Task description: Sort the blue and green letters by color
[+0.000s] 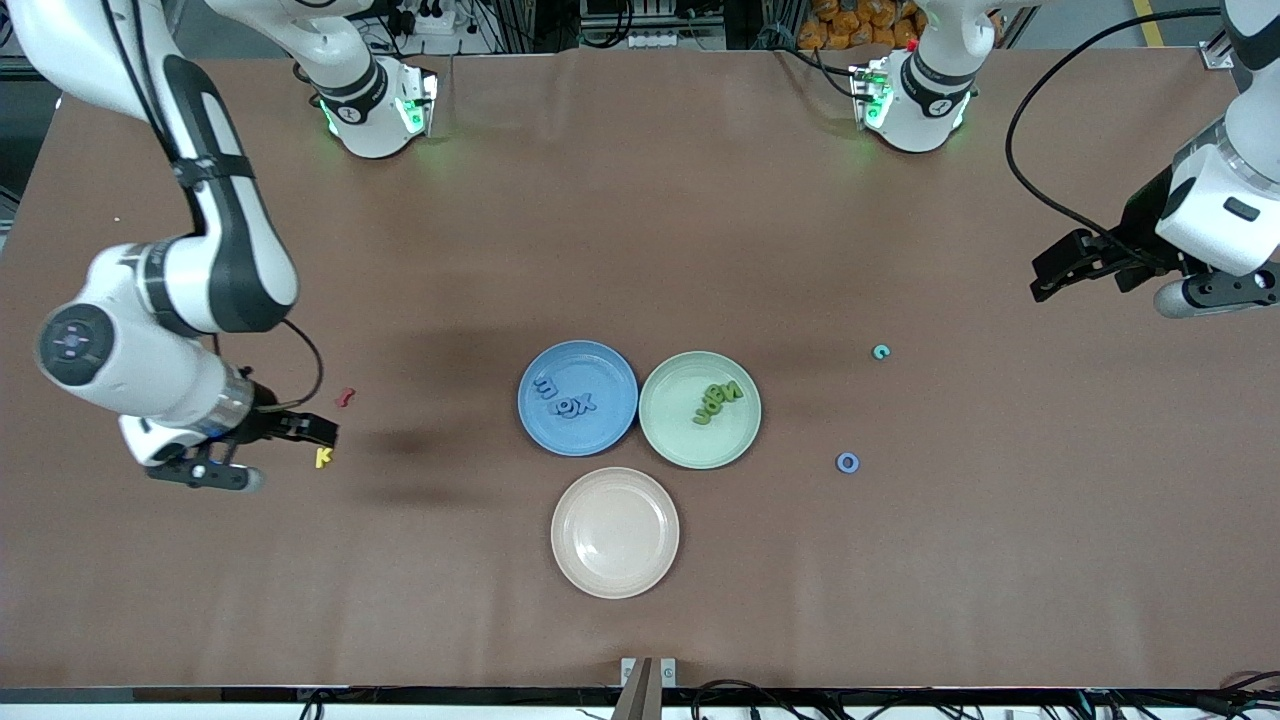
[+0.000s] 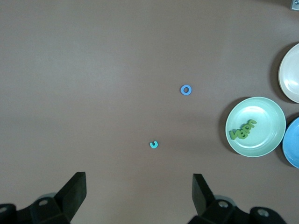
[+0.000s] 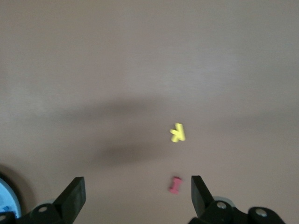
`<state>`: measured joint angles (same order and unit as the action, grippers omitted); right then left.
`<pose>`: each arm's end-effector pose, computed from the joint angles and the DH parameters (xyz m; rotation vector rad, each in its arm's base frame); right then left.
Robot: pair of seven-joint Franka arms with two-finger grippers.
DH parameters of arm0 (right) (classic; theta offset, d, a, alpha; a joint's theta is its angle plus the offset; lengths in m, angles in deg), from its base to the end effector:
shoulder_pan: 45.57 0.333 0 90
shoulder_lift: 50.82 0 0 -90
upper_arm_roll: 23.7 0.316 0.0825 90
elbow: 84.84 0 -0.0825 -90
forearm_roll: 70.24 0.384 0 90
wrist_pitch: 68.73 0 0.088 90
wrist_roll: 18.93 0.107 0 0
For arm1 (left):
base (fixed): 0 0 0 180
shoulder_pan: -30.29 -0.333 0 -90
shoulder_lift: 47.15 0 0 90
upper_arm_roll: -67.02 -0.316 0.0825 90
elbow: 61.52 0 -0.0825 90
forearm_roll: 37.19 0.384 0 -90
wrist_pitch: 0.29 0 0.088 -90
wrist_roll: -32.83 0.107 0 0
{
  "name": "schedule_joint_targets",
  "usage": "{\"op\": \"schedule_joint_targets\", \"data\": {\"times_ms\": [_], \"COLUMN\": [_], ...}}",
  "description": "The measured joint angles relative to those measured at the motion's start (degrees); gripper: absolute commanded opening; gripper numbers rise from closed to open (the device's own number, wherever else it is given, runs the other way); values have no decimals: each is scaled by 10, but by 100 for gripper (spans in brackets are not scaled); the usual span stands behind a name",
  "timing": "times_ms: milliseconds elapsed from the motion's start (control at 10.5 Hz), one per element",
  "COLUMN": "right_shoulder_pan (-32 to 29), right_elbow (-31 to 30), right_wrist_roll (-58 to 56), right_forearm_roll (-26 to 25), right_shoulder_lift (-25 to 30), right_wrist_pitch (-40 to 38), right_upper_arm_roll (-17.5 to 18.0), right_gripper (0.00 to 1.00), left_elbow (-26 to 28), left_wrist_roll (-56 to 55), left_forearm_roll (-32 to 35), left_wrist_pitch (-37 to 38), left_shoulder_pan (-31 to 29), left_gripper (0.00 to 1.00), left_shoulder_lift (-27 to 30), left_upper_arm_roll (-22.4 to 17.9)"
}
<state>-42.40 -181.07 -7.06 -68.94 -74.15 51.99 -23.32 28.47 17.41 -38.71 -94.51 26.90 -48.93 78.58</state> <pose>0.6645 0.0418 0.3676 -3.1071 0.2447 -0.0266 0.5650 -0.0820 0.6142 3.0938 0.1985 0.0555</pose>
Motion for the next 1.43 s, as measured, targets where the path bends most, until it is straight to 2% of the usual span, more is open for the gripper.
{"op": "schedule_joint_targets", "data": {"times_ms": [285, 665, 951, 1236, 1426], "right_shoulder_pan": [-5, -18, -20, -20, -20], "right_elbow": [59, 99, 161, 176, 175], "right_wrist_roll": [0, 0, 0, 1, 1], "right_forearm_roll": [-17, -31, -32, -32, -32], "right_shoulder_lift": [43, 98, 123, 176, 193], "right_wrist_pitch": [-113, -193, -295, -353, -361], "right_upper_arm_roll": [-25, -28, -28, -28, -28], "right_gripper": [100, 100, 100, 100, 100], "left_elbow": [-2, -2, -2, -2, -3], "left_wrist_roll": [13, 33, 35, 35, 36], "left_forearm_roll": [0, 8, 16, 16, 18], "left_wrist_pitch": [13, 16, 17, 17, 17], "left_shoulder_pan": [-2, -4, -4, -4, -3], "left_gripper": [100, 100, 100, 100, 100], "left_shoulder_lift": [2, 2, 2, 3, 4], "left_upper_arm_roll": [0, -1, 1, 2, 2]}}
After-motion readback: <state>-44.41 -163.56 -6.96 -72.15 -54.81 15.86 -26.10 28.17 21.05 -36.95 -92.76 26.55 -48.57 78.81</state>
